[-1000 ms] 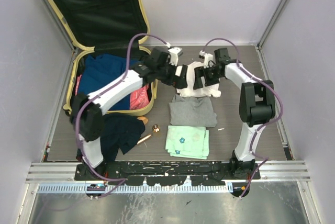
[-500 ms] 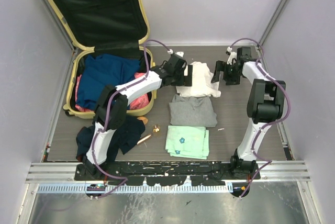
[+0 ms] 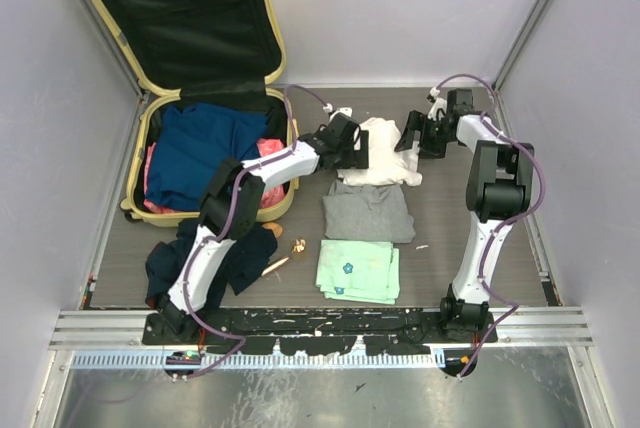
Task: Pack the luggage
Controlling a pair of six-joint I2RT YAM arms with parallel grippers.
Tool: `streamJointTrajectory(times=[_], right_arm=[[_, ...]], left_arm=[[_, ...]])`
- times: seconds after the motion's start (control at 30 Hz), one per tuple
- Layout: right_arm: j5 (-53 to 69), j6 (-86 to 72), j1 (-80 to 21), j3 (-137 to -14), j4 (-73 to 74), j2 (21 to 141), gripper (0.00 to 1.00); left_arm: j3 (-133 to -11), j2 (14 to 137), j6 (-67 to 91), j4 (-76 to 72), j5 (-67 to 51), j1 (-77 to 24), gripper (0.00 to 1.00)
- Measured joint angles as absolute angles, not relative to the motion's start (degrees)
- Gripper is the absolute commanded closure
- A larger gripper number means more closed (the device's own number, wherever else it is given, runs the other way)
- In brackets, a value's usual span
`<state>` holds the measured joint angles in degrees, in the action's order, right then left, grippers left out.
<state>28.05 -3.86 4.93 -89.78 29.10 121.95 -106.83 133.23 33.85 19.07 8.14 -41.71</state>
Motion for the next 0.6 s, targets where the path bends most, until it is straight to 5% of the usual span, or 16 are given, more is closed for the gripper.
streamJointTrajectory(times=[0.1, 0.17, 0.43, 0.5, 0.6], right_arm=[[30.37, -5.02, 4.84, -90.17, 27.66, 122.96, 0.23], [32.01, -6.04, 4.67, -90.21, 26.61, 123.52, 0.29], [34.98, -7.97, 2.39, -89.82, 25.23, 125.16, 0.86], [35.03, -7.77, 2.33, -89.78, 25.23, 125.12, 0.98], [34.92, -7.99, 2.52, -89.73, 25.34, 124.51, 0.99]], left_arm=[[-108.40, 134.78, 34.04, 17.76, 7.35, -41.67, 0.11], [-109.49, 135.92, 34.06, 16.29, 5.72, -41.60, 0.29], [-115.81, 141.32, 31.94, 13.23, -0.38, -41.52, 0.94], [-117.49, 141.91, 30.33, 13.89, -1.06, -41.52, 1.00], [-120.07, 142.17, 27.38, 15.66, -1.52, -41.52, 1.00]])
